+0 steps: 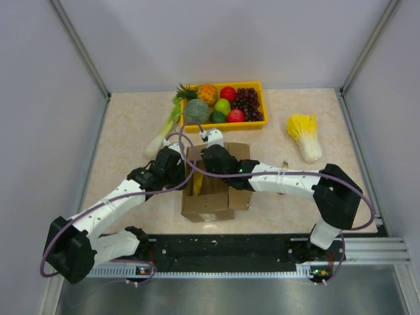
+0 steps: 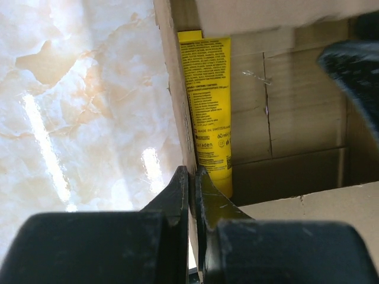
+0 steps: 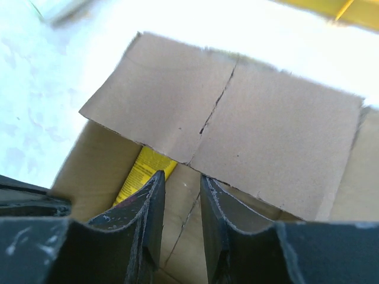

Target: Unpack the express box

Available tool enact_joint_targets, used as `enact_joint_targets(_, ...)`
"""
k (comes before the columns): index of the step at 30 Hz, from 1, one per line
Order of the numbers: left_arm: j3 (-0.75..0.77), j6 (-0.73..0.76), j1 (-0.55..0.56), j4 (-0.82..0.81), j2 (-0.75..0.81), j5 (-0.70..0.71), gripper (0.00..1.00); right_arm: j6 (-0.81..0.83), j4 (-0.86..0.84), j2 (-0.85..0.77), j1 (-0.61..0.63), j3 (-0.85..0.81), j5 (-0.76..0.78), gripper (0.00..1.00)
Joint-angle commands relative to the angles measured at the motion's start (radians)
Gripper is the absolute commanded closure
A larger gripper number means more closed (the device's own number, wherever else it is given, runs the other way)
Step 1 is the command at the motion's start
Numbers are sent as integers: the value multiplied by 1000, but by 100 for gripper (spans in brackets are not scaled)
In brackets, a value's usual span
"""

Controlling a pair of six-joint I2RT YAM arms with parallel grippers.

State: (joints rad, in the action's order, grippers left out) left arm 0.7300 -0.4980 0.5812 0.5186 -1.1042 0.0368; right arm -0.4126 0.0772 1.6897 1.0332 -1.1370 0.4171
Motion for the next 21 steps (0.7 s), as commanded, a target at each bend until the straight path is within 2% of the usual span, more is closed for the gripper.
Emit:
enact_joint_targets(1, 9, 29, 5, 3, 1, -77, 100, 80, -39, -103, -18, -87, 129, 70)
enact_joint_targets(7, 12, 32, 6, -2, -3, -89, 100, 127, -31, -96, -58, -125, 94, 64)
enact_joint_targets(14, 19, 39, 6, -2, -6, -95, 100, 158, 16, -16, -222, -167, -260, 54)
enact_joint_targets(15, 19, 39, 6, -2, -6, -94, 100, 181, 22, -12, -234, -165, -293, 47)
enact_joint_targets(21, 23, 38, 6, -2, -9, -86, 100, 360, 130, 13, -262, -211, -447, 30)
